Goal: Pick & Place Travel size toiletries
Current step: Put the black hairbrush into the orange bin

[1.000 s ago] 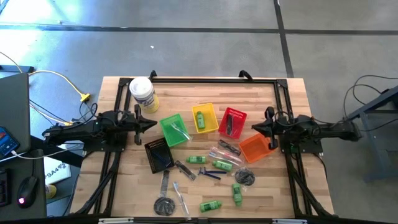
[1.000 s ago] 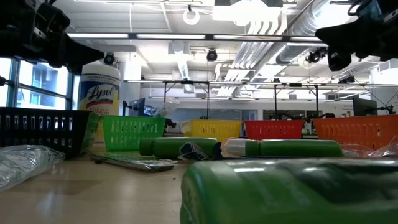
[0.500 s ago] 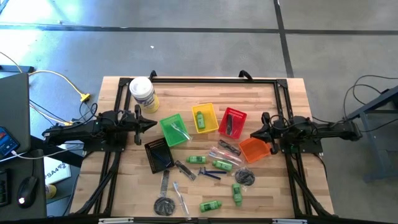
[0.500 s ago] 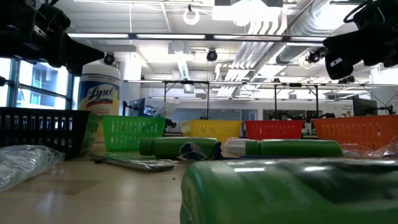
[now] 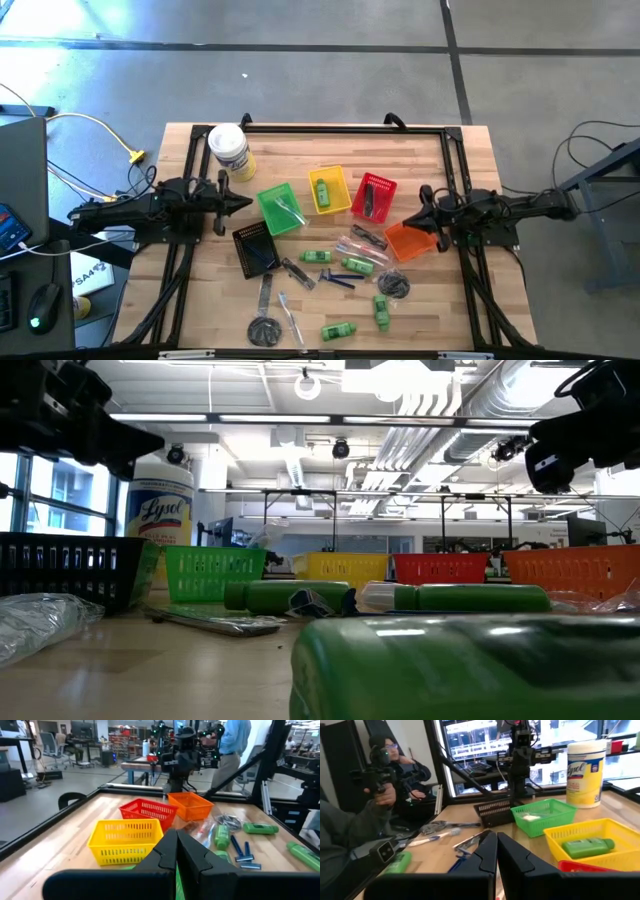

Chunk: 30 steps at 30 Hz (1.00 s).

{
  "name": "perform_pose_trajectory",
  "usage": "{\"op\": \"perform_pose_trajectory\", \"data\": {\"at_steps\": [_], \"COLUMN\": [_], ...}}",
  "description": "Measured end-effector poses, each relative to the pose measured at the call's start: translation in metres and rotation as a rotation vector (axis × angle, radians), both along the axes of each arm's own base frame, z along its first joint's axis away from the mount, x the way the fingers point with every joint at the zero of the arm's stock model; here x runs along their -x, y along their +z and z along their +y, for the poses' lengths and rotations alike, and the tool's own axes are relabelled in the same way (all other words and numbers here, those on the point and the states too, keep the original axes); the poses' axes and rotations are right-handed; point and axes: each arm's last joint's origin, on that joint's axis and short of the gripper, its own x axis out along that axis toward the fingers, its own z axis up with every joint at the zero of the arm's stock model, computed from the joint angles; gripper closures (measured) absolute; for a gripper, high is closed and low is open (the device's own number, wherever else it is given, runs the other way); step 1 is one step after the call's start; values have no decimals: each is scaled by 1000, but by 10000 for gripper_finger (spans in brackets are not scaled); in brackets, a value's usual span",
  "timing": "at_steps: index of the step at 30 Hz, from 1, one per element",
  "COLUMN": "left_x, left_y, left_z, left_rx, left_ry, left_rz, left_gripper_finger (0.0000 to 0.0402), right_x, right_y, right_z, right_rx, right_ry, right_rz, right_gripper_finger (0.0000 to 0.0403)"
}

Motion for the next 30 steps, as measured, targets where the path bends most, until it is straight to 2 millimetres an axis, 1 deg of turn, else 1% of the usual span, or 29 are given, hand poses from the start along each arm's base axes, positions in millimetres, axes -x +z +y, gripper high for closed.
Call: {"op": "perform_pose_trajectory", "data": {"at_steps": [16, 22, 30], "left_x": [0, 0, 0], "left_y": [2, 2, 2], "left_z": [0, 0, 0], "left_rx": [-1, -2, -2], "left_ry": [3, 3, 2], "left_rz": [-16, -17, -26], "left_gripper_finger": [402, 402, 402], "right_x": [0, 1, 1], "right_y": [0, 2, 6], "right_z": [1, 4, 4], "right_rx": [-2, -4, -80], "right_ry": [-19, 61, 63], "right_rz": [-4, -20, -52], "right_gripper_finger": [398, 398, 398]}}
